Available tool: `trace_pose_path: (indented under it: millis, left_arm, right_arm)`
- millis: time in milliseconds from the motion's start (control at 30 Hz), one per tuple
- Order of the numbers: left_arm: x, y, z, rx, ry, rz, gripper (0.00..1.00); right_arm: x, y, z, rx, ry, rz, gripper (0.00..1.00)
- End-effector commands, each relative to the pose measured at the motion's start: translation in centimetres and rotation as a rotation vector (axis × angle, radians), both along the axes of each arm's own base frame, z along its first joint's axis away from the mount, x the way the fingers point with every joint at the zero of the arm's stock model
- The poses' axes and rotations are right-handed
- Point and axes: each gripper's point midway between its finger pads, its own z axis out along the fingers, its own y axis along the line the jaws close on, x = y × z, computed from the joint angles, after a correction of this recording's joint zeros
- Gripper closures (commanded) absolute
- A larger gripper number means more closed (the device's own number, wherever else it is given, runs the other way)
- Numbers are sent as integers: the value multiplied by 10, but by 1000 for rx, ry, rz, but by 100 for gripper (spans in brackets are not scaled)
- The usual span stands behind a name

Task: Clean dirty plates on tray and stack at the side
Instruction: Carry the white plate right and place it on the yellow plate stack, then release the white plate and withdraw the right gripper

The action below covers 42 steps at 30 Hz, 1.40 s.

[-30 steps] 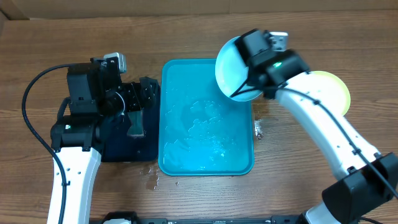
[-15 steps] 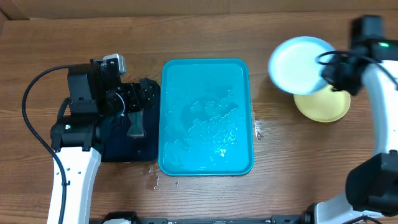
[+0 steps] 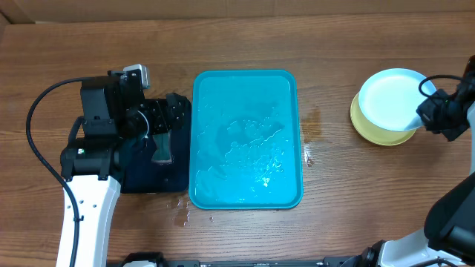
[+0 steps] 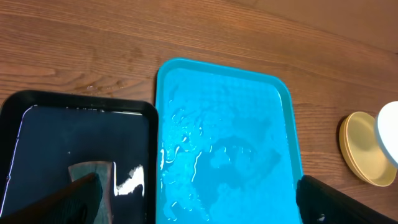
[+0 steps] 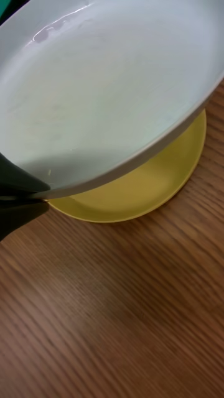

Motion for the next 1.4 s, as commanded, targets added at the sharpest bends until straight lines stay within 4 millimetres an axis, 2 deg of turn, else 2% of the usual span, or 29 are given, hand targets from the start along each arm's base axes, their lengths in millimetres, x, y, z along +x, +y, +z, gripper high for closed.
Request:
trace_pose_path:
  millis: [0, 233, 267, 300, 367, 400, 433, 500, 600, 733, 767, 800, 967, 1033, 1067, 1200, 1267, 1367]
  left_arm:
    - [1, 3, 7, 20, -22, -5, 0]
    - [1, 3, 7, 20, -24, -5, 0]
    - [1, 3, 7, 20, -24, -5, 0]
    - [1, 3, 7, 20, -24, -5, 0]
    - [1, 3, 8, 20, -24, -5, 0]
    - [1, 3, 8, 20, -24, -5, 0]
    - [1, 2, 8, 18, -24, -7, 0]
    - [1, 2, 8, 16, -24, -10, 0]
    - [1, 1, 8, 19, -27, -20, 0]
    - [-5, 1, 11, 31, -33, -31, 0]
    - [-8, 1, 13, 31, -35, -31, 0]
    - [-15, 0, 20, 29, -51, -34, 1]
    - [-43, -7, 49, 24, -134, -79, 5]
    - [-60, -8, 57, 24, -149, -79, 4]
    - [-69, -8, 59, 24, -150, -80, 0]
    - [-109, -10, 56, 38, -115, -101, 0]
    - [-129, -13, 50, 48, -102, -123, 0]
    - [-150, -17, 42, 35, -114, -141, 0]
  right_arm:
    - [-1, 3, -13, 6, 5, 12, 96]
    - [-3, 3, -37, 28, 52, 12, 96]
    - [-2, 3, -38, 27, 49, 12, 87]
    - [-1, 3, -37, 25, 46, 12, 65]
    - [1, 2, -37, 21, 37, 12, 33]
    - [2, 1, -36, 20, 35, 12, 12]
    - [2, 1, -36, 20, 35, 12, 0]
    - [2, 1, -31, 21, 36, 12, 0]
    - [5, 4, -12, 31, 13, 18, 0]
    - [12, 23, 43, 29, -105, 69, 0]
    - [12, 34, 60, 24, -151, 106, 0]
    - [9, 56, 89, 16, -229, 197, 0]
    - [-29, 113, 156, -42, -377, 378, 0]
    - [-53, 143, 180, -47, -451, 459, 0]
    - [-61, 152, 187, -46, -475, 487, 0]
    - [-107, 190, 207, -63, -603, 647, 0]
    - [-129, 201, 205, -62, -650, 696, 0]
    - [-159, 207, 187, -54, -690, 733, 0]
